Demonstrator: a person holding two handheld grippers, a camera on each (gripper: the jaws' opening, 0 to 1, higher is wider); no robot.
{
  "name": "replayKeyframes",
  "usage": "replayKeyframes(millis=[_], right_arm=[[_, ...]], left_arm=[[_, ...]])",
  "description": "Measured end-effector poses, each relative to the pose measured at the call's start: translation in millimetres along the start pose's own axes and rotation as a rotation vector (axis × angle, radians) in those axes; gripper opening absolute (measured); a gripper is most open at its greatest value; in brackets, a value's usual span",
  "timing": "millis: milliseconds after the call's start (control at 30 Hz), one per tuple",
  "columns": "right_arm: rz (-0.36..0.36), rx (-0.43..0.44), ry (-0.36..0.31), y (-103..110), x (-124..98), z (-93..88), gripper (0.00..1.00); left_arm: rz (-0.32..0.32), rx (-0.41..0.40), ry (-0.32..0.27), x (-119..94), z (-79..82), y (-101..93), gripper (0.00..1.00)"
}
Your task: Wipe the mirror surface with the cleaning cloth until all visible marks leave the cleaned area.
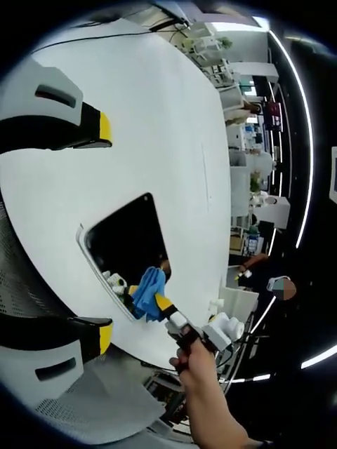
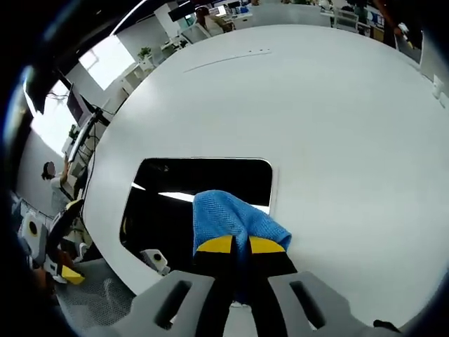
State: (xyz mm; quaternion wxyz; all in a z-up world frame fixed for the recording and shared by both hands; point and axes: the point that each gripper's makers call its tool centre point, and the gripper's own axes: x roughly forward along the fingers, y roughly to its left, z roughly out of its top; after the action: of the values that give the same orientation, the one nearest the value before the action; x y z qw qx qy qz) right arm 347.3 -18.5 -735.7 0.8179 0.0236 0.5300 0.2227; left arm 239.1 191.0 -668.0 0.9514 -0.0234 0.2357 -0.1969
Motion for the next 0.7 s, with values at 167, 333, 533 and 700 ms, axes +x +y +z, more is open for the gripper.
replayKeyframes(millis=[167,333,533,700], right_arm=[[0.0,-0.005,0.0,-2.1,4.5,7.0,0.01],[-0.003,-0.01,-0.003,-3.3,6.9,15.5,0.01],[-0.014,-0.023,-0.006,-5.9,13.5,29.6,0.01],[-0.023,-0.032,-0.01,-9.1,19.0,40.9,0.01]], left_arm=[[0.001,0.0,-0.004,-0.1,0.7,0.4,0.99],[-0.001,0.003,0.004,0.5,-0.8,-0.1,0.99],[0.004,0.005,-0.001,-0.1,-0.5,1.7,0.99],[0.006,0.004,0.0,-0.1,-0.8,1.9,0.99]])
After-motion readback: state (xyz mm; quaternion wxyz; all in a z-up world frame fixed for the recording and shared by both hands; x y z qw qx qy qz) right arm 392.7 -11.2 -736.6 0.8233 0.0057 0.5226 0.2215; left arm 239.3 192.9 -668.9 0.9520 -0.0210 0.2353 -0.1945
